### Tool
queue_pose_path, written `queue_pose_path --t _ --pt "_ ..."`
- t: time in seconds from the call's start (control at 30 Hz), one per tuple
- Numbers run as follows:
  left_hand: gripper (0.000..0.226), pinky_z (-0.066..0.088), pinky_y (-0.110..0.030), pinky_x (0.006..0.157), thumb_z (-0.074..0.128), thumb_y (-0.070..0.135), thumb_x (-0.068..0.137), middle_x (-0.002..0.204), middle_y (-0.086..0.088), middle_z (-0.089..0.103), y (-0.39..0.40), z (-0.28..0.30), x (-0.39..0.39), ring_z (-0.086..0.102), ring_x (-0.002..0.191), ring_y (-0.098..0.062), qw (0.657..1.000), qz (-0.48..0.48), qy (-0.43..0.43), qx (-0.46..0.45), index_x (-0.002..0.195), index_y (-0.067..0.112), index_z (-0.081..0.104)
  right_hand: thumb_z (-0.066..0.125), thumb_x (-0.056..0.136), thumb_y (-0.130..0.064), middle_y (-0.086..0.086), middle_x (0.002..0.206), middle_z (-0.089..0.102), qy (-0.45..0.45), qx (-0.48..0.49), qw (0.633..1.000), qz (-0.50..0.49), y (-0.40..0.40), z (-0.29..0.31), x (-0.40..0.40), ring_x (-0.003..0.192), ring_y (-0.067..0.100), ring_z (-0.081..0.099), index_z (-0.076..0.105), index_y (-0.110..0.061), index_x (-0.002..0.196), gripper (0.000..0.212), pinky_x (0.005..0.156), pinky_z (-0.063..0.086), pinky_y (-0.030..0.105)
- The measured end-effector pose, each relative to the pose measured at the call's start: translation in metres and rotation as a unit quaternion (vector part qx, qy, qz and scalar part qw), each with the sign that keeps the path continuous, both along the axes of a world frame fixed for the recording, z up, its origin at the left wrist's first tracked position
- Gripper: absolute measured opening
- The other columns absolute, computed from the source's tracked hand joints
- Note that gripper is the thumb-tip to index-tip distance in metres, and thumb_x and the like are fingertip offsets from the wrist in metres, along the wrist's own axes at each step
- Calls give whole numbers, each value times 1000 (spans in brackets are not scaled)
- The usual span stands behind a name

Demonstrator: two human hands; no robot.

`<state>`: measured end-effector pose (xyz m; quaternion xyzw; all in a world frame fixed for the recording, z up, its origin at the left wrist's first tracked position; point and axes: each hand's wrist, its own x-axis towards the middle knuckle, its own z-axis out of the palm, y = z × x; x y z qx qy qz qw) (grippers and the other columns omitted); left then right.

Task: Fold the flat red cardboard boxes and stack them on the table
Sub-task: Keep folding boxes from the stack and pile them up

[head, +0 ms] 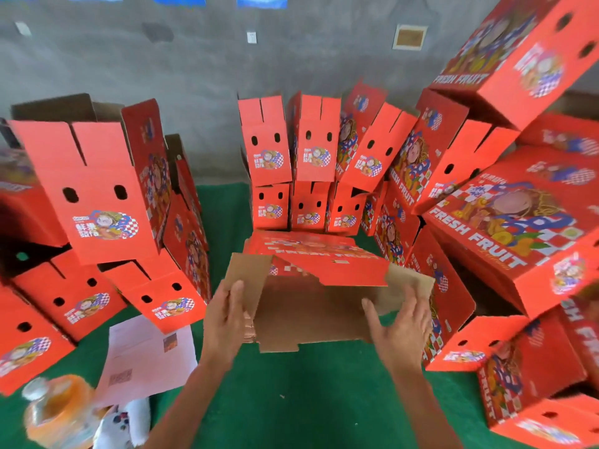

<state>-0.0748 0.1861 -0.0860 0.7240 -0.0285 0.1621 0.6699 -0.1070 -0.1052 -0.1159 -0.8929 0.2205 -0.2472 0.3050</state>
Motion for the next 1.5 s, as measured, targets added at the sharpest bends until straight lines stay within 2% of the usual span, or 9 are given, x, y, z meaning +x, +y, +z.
queue_pose_path --t 0.2,0.4,0.6,0.77,0.87,0.97,1.17,1.37,1.5 --pt "30 64 -42 75 53 51 105 97 -1 74 2 43 -35 71 90 -14 993 56 -38 -94 108 27 72 82 87 -26 0 169 26 -78 109 987 90 -36 81 -14 155 19 25 35 -31 158 85 123 25 41" --pt "43 63 -50 63 56 61 97 78 1 69 14 56 -56 66 72 -16 991 110 -8 -74 88 21 68 73 96 -26 7 91 79 -140 339 917 158 -62 117 -24 81 12 70 80 -28 98 8 67 55 23" --pt "21 42 -38 61 50 34 99 78 2 62 7 36 -41 56 73 -23 984 171 3 47 94 18 62 55 108 -19 8 80 75 -72 276 945 161 -66 84 1 76 13 64 65 4 94 29 72 58 41" --pt "44 48 -41 89 48 2 100 127 -13 59 -8 16 -33 59 112 -37 976 196 55 78 142 15 48 62 103 -19 5 64 45 -22 180 980 87 -60 38 6 72 15 45 46 -3 62 47 67 46 51" --pt "75 32 -56 119 44 -20 83 167 -5 28 -5 19 -28 27 153 -29 948 187 -57 251 147 20 53 54 107 -24 11 73 50 -7 170 985 28 -54 40 4 77 23 50 39 -17 65 45 76 48 46" --pt "37 25 -62 116 58 11 90 149 4 57 12 15 -14 40 148 -20 892 34 -210 399 118 28 74 54 106 -32 24 78 63 -16 125 992 15 -46 45 4 76 35 61 50 -4 70 46 73 47 46" --pt "47 38 -54 117 32 50 110 126 7 73 34 7 -18 62 128 -19 981 -135 7 139 131 27 68 48 109 -29 31 87 63 -19 158 987 13 -40 47 12 85 47 61 56 12 85 48 74 48 49" --pt "53 39 -45 113 28 67 104 126 18 66 36 9 -24 56 129 -15 964 -75 -13 256 132 41 65 54 107 -22 14 82 60 -104 224 964 92 -39 37 15 84 27 57 56 1 85 32 79 46 47" --pt "54 40 -26 114 31 59 108 134 9 68 19 30 -18 55 137 -11 979 -126 60 147 135 26 64 51 108 -17 20 131 64 -141 446 875 124 -46 32 12 120 36 61 50 -5 144 38 107 46 55"
